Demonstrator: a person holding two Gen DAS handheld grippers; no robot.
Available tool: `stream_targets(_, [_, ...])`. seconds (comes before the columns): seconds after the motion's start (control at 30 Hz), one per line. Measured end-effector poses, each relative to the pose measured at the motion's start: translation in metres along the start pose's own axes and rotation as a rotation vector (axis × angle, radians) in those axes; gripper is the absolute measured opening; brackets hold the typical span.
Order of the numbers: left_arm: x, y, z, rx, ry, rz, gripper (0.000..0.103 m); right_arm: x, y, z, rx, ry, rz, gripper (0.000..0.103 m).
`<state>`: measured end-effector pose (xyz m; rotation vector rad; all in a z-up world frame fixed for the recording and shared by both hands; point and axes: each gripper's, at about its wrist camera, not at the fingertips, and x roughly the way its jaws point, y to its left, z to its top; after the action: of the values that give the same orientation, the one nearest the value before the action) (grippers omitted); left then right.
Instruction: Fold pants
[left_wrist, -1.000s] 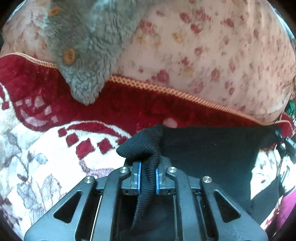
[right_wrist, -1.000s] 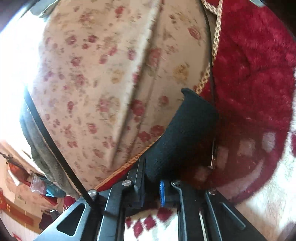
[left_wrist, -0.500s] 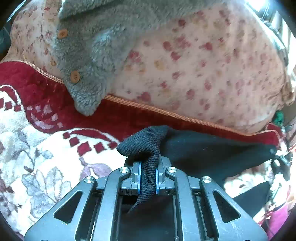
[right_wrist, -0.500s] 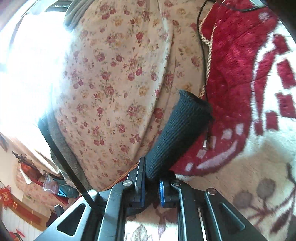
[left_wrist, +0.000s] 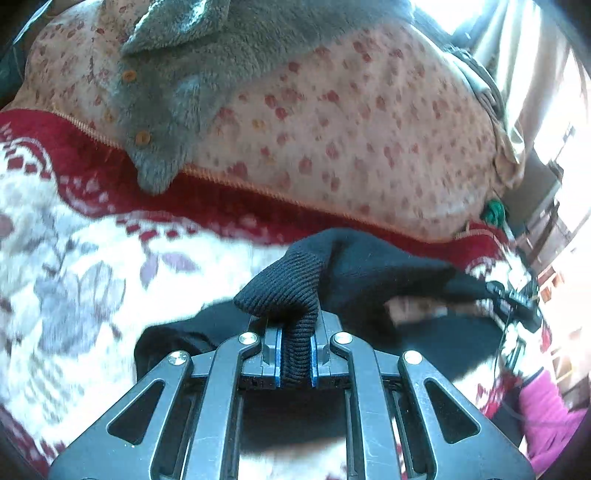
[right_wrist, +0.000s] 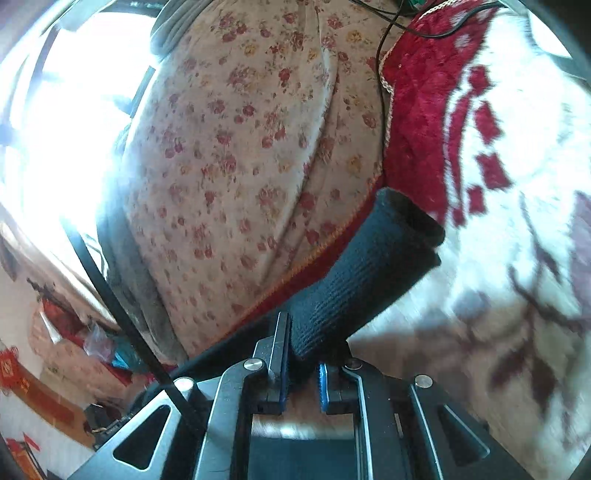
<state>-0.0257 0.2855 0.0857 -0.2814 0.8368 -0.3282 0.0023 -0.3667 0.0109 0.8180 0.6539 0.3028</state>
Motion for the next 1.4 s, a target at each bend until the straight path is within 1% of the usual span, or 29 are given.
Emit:
stream_targets(0.07, [-0.001,0.005,-0.019,-0.009,0.026,0.002,0.009,-0.009,-0.003,-0.01,-0.008,0.022,-0.027,0.014])
stream_targets(0.13, [0.001,0.011,-0.037,-0.019,0.051,0.025,0.009,-0.019,-0.01,-0.019,-0.005,0.04,-0.094,0.024])
stream_targets(0.17, [0.001,0.014,-0.043,-0.03,0.058,0.026,0.009,-0.025,-0.014,-0.021,0.003,0.042,-0.126,0.031])
stream_targets(0.2, [0.001,0.017,-0.049,-0.043,0.067,0.026,0.01,-0.032,-0.018,-0.022,0.016,0.038,-0.143,0.034])
stream_targets(0.23, [0.001,0.019,-0.054,-0.052,0.074,0.032,0.01,-0.041,-0.022,-0.023,0.041,0.025,-0.149,0.034])
stream_targets(0.3, [-0.002,0.019,-0.059,-0.057,0.073,0.041,0.011,-0.063,-0.026,-0.021,0.082,-0.025,-0.155,0.037])
stream_targets(0.37, [-0.007,0.015,-0.06,-0.044,0.061,0.062,0.013,-0.08,-0.021,-0.02,0.075,-0.06,-0.134,0.039])
stream_targets(0.4, [-0.01,0.011,-0.06,-0.024,0.052,0.073,0.013,-0.084,-0.015,-0.019,0.065,-0.057,-0.122,0.043])
stream_targets(0.47, [-0.013,0.002,-0.059,0.01,0.042,0.096,0.013,-0.084,-0.002,-0.019,0.051,-0.019,-0.076,0.048])
stream_targets(0.53, [-0.012,-0.006,-0.058,0.045,0.039,0.119,0.013,-0.074,0.011,-0.022,0.057,0.024,0.004,0.049])
stream_targets(0.6, [-0.011,-0.008,-0.058,0.057,0.039,0.131,0.013,-0.054,0.021,-0.022,0.083,0.071,0.067,0.05])
stream_targets(0.7, [-0.012,-0.008,-0.058,0.054,0.04,0.128,0.013,-0.017,0.03,-0.02,0.149,0.141,0.072,0.05])
stream_targets(0.73, [-0.012,-0.008,-0.059,0.048,0.042,0.125,0.013,-0.002,0.034,-0.018,0.16,0.163,0.085,0.05])
stream_targets(0.77, [-0.013,-0.007,-0.059,0.043,0.049,0.12,0.014,0.009,0.037,-0.016,0.162,0.183,0.082,0.05])
stream_targets(0.8, [-0.014,-0.006,-0.059,0.04,0.058,0.12,0.016,0.021,0.042,-0.014,0.151,0.205,0.057,0.05])
stream_targets(0.9, [-0.022,-0.006,-0.061,0.059,0.058,0.163,0.019,0.041,0.055,-0.009,0.087,0.255,0.0,0.05])
stream_targets(1.03, [-0.033,-0.017,-0.06,0.1,0.037,0.201,0.02,0.054,0.061,-0.011,0.079,0.309,-0.002,0.05])
stream_targets(1.07, [-0.035,-0.022,-0.059,0.117,0.027,0.209,0.022,0.055,0.061,-0.013,0.083,0.311,0.003,0.05])
stream_targets(1.13, [-0.037,-0.035,-0.055,0.151,0.015,0.215,0.04,0.057,0.059,-0.016,0.095,0.319,0.014,0.05])
stream_targets(1.17, [-0.038,-0.043,-0.053,0.171,0.012,0.212,0.043,0.058,0.057,-0.016,0.103,0.322,0.013,0.05])
stream_targets(1.23, [-0.04,-0.059,-0.049,0.222,-0.006,0.2,0.043,0.061,0.054,-0.016,0.122,0.334,0.008,0.051])
stream_targets(1.33, [-0.042,-0.064,-0.044,0.229,-0.003,0.192,0.043,0.068,0.053,-0.015,0.137,0.371,0.003,0.053])
stream_targets(1.4, [-0.043,-0.067,-0.04,0.226,-0.003,0.173,0.043,0.072,0.055,-0.013,0.118,0.392,-0.016,0.053])
